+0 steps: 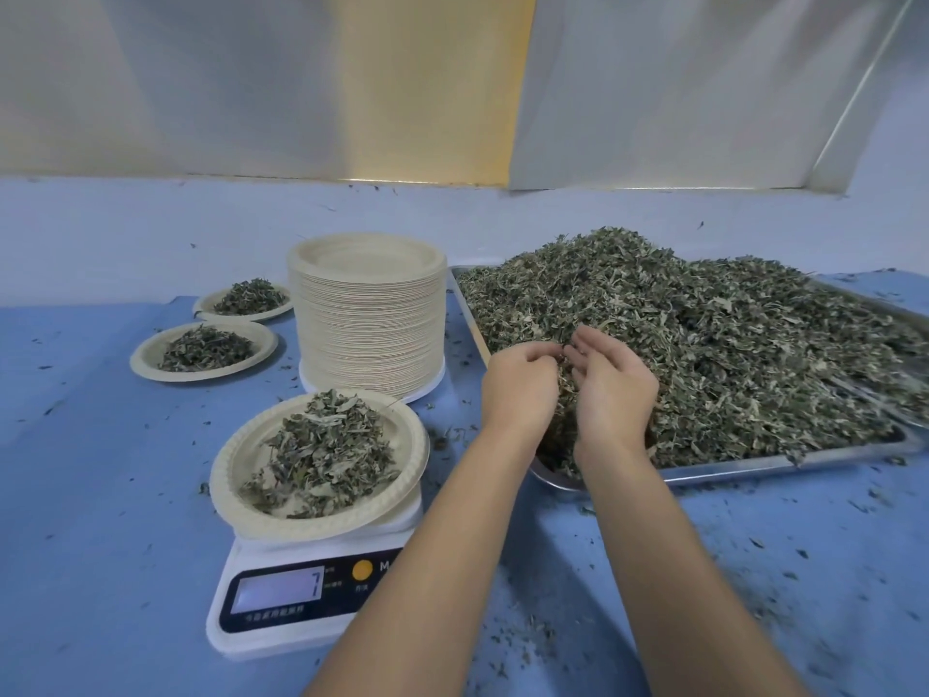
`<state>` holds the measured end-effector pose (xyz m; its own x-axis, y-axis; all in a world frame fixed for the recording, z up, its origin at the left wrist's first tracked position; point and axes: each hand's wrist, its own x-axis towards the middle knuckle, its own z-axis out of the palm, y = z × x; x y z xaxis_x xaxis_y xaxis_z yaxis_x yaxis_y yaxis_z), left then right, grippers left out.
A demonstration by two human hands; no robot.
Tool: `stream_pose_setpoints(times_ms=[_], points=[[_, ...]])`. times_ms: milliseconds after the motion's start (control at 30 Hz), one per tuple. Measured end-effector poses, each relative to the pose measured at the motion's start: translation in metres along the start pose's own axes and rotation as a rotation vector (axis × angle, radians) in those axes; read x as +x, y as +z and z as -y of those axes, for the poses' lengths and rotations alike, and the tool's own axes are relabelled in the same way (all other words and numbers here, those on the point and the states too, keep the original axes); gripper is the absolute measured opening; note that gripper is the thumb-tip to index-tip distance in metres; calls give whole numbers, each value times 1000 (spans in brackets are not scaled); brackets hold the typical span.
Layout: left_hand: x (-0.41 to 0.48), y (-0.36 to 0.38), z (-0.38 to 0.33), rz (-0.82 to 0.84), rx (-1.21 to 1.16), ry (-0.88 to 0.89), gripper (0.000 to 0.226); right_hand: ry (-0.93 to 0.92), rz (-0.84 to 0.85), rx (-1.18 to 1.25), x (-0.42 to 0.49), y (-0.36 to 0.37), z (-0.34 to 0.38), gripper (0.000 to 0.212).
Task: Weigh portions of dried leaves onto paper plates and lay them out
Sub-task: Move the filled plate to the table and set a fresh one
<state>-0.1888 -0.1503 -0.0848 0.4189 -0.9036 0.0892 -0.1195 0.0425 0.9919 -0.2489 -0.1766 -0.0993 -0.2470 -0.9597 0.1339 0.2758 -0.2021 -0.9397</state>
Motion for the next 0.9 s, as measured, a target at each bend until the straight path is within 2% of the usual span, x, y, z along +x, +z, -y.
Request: stream_pose_setpoints(times_ms=[233, 333, 467, 633, 767, 900], points=[[-11, -33, -5, -62, -170, 13, 26, 100, 173, 135, -39, 37, 0, 33], [-17, -52, -10, -108, -176, 48, 26, 75, 253, 95, -56, 51, 3, 31], [-26, -81, -17, -134, -142, 65, 24, 150, 348, 145, -73, 71, 8, 31], [-33, -134, -20, -139, -126, 73, 26, 179, 391, 88, -85, 82, 0, 35], [-37, -177, -6, -259, -16, 151, 29, 238, 383, -6, -82, 80, -9, 34], [-35, -214, 11, -369, 30, 92, 26, 220, 384, -61, -80, 78, -16, 33]])
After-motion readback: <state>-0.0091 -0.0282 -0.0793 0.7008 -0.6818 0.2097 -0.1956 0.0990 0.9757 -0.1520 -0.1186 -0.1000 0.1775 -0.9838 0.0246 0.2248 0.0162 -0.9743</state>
